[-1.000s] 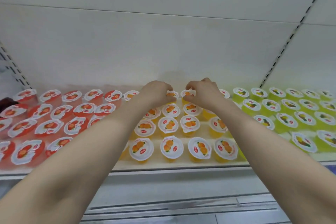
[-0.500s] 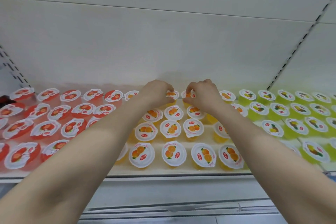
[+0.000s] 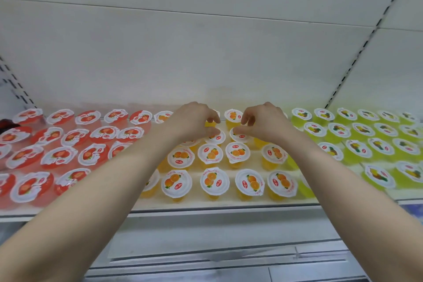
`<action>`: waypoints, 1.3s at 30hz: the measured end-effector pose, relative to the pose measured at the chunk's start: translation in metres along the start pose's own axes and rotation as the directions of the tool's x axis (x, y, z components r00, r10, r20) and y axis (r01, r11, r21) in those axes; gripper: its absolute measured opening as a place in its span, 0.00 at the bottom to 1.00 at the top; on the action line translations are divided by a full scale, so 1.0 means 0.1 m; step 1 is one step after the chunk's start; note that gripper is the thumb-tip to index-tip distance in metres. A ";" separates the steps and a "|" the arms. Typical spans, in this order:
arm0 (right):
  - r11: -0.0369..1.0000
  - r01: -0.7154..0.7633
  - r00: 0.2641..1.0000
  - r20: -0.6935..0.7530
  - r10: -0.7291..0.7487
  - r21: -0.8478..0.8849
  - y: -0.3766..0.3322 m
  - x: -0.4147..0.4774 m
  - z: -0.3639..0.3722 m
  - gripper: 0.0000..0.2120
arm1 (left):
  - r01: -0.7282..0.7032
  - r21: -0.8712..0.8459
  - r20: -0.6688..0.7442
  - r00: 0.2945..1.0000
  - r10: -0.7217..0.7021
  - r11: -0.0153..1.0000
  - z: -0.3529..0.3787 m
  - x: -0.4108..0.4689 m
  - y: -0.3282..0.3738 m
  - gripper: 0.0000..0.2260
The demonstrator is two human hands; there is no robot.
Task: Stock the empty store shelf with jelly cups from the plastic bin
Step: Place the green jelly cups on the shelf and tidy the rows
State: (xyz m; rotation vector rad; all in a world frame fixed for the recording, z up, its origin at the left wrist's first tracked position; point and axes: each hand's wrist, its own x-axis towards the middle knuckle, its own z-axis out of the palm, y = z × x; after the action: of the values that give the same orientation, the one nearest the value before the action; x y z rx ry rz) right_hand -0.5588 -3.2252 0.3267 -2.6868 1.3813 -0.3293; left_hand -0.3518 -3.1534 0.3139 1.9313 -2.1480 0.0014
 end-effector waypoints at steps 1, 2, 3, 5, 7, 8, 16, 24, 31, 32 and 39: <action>1.000 0.000 1.000 0.018 0.000 -0.031 -0.03 -0.02 0.00 0.19 | 0.001 0.001 0.010 1.000 -0.001 1.000 0.01 -0.02 0.03 0.16; 0.998 0.003 1.000 0.029 -0.002 -0.062 -0.06 -0.04 0.01 0.20 | 0.003 0.000 0.015 1.000 -0.003 1.000 0.02 -0.03 0.05 0.17; 0.997 0.005 0.999 0.035 -0.002 -0.081 -0.09 -0.04 0.02 0.22 | 0.009 0.001 0.018 1.000 -0.009 1.000 0.02 -0.04 0.08 0.17; 0.997 -0.006 0.999 0.034 0.009 -0.081 -0.15 -0.04 0.05 0.22 | 0.029 0.007 0.033 0.999 -0.029 1.000 0.03 -0.05 0.12 0.18; 0.996 -0.011 0.999 0.030 0.013 -0.084 -0.19 -0.03 0.06 0.21 | 0.056 0.013 0.049 0.997 -0.057 0.998 0.04 -0.06 0.16 0.20; 0.996 -0.006 1.000 0.025 0.009 -0.094 -0.20 -0.03 0.07 0.20 | 0.068 0.013 0.051 0.996 -0.069 0.998 0.05 -0.07 0.17 0.20; 0.997 -0.024 1.000 -0.005 0.024 -0.073 -0.19 -0.07 0.08 0.18 | 0.078 0.019 0.002 0.997 -0.079 0.997 0.04 -0.09 0.24 0.16; 0.983 0.082 0.996 -0.047 -0.075 0.163 -0.06 -0.38 -0.04 0.09 | 0.039 -0.036 -0.096 0.995 -0.043 0.999 -0.05 -0.35 0.24 0.12; 0.995 0.098 0.995 0.033 -0.097 -0.029 -0.26 -0.58 0.00 0.23 | 0.055 -0.068 -0.021 0.998 -0.056 0.996 -0.12 -0.66 0.32 0.07; 0.993 0.095 0.995 0.034 -0.092 -0.077 -0.29 -0.59 0.00 0.23 | 0.060 -0.064 -0.001 0.998 -0.060 0.996 -0.12 -0.68 0.35 0.07; 0.991 0.020 0.997 0.071 -0.011 -0.133 -0.31 -0.68 -0.01 0.18 | 0.082 -0.059 0.012 0.997 -0.081 0.995 -0.13 -0.82 0.43 0.11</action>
State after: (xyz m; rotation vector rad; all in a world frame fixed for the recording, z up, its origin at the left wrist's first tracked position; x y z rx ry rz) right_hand -0.5735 -3.1516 0.3239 -2.7874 1.4109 -0.1466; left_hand -0.3846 -3.0661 0.3186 1.9877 -2.0500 -0.0857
